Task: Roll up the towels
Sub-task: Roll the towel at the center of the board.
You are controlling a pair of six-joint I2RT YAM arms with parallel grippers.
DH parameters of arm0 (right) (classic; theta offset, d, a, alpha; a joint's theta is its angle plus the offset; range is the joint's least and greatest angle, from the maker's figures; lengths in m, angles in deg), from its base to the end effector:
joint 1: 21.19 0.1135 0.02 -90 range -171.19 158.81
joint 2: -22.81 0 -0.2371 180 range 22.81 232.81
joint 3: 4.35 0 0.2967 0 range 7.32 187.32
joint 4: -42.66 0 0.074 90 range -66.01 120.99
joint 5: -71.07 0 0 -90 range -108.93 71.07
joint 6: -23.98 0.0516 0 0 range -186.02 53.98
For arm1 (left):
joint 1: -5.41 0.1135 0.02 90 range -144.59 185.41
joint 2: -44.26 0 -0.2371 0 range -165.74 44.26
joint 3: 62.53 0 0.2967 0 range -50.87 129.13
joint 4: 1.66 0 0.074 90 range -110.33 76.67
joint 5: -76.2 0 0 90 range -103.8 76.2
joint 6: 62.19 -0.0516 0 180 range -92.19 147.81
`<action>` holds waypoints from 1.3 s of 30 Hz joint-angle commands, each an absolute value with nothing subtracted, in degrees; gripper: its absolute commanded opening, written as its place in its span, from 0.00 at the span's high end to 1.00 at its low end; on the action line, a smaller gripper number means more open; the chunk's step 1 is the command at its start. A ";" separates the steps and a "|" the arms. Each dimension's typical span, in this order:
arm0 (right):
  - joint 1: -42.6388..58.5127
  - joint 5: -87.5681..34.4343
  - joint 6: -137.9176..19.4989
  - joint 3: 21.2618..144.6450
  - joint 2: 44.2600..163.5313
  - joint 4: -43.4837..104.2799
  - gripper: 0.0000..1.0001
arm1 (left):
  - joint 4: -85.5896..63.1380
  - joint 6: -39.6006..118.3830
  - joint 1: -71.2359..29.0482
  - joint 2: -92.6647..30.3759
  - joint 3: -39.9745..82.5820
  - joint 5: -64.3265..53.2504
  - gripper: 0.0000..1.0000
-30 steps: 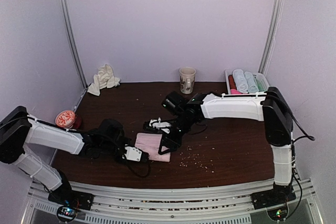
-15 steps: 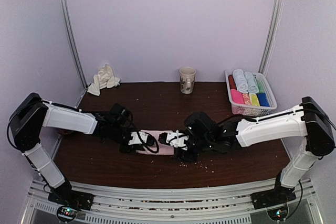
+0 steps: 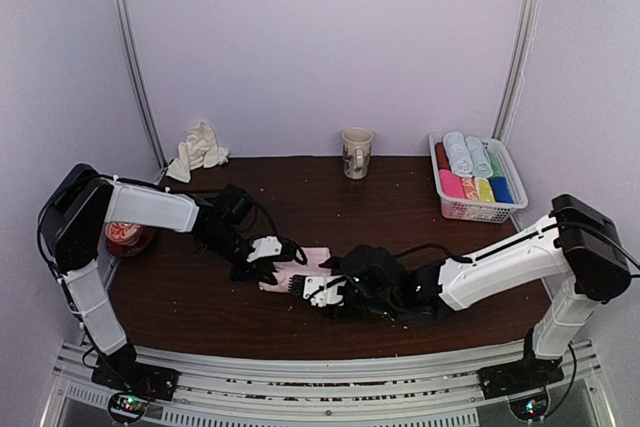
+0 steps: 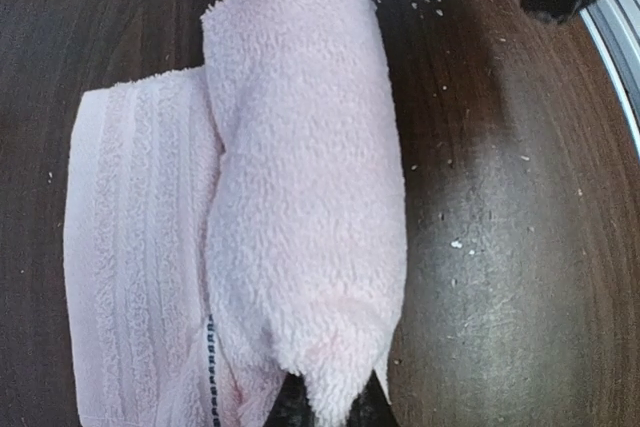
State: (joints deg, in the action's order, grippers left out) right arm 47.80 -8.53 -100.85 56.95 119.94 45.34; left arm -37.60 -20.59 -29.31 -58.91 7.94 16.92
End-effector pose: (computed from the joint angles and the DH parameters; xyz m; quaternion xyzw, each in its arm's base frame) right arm 0.1501 0.3649 0.1069 -0.6627 0.5742 0.0630 0.4766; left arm 0.2865 -0.2306 0.0738 0.6654 0.6765 -0.2372 0.2084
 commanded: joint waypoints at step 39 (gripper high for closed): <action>44.99 -4.53 -102.65 80.15 144.32 28.91 0.85 | -59.88 -23.55 -22.06 -76.28 23.93 21.89 0.77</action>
State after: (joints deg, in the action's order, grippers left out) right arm 45.66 -1.63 -104.48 79.31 142.19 33.89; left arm -57.95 -23.02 -23.39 -73.38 24.90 30.19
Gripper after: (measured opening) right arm 0.172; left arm 0.175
